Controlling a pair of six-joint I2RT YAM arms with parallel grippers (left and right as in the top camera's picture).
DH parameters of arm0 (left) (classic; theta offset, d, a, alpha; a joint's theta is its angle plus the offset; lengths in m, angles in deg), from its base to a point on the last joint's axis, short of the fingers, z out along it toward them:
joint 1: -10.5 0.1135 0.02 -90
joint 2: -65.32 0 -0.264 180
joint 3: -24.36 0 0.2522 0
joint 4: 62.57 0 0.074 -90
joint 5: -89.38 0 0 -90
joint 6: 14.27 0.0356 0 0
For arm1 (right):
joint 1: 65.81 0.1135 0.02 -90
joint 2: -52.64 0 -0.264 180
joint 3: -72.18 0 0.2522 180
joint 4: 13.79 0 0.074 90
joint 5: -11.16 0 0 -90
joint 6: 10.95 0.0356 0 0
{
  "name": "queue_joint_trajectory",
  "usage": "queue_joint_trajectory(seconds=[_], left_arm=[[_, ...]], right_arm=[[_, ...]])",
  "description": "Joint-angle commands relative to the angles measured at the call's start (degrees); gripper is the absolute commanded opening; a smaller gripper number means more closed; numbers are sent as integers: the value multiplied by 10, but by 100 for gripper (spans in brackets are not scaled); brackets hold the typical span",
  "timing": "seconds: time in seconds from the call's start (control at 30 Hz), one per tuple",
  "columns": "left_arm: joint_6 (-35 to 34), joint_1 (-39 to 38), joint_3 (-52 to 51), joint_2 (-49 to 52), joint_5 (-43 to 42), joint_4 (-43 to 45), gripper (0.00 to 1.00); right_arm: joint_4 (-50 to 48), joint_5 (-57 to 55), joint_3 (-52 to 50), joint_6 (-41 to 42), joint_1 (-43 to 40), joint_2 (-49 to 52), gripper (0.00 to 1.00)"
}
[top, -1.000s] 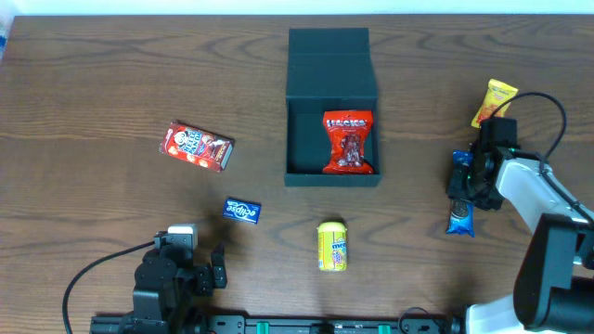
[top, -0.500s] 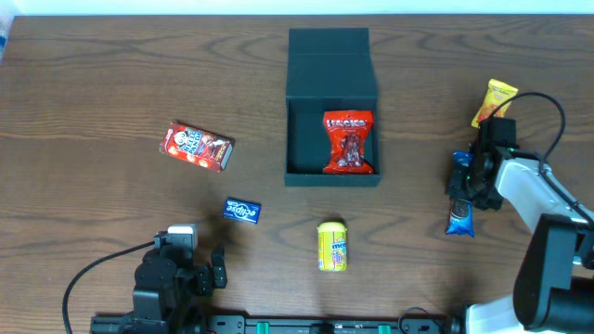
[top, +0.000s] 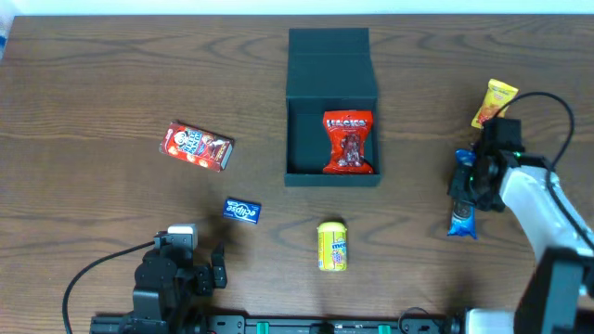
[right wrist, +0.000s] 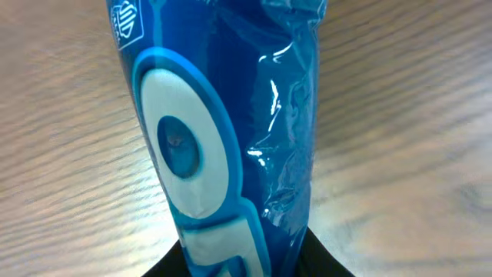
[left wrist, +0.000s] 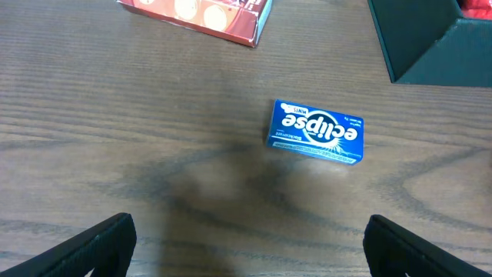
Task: Pack container
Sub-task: 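Carry the Oreo pack into the box beside the Hacks bag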
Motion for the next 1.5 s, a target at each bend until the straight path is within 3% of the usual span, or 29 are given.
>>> queue_joint_trajectory(seconds=[0.0, 0.23, 0.57, 0.8, 1.17, 1.47], left_arm=[[12, 4, -18, -3, -2, -18, 95], [12, 4, -18, -3, -2, -19, 96], [12, 4, -18, -3, -2, -18, 96], [12, 4, -18, -3, -2, -18, 95], [12, 4, -18, -3, -2, -18, 95], [12, 4, -18, -3, -2, -18, 95]], right_arm=[[11, 2, -1, 25, 14, -50, 21], [59, 2, 13, 108, 88, -139, 19], [80, 2, 114, 208, 276, -135, 18], [117, 2, 254, 271, 367, -50, 17], [176, 45, 459, 276, 387, 157, 18], [136, 47, 494, 276, 387, 250, 18]])
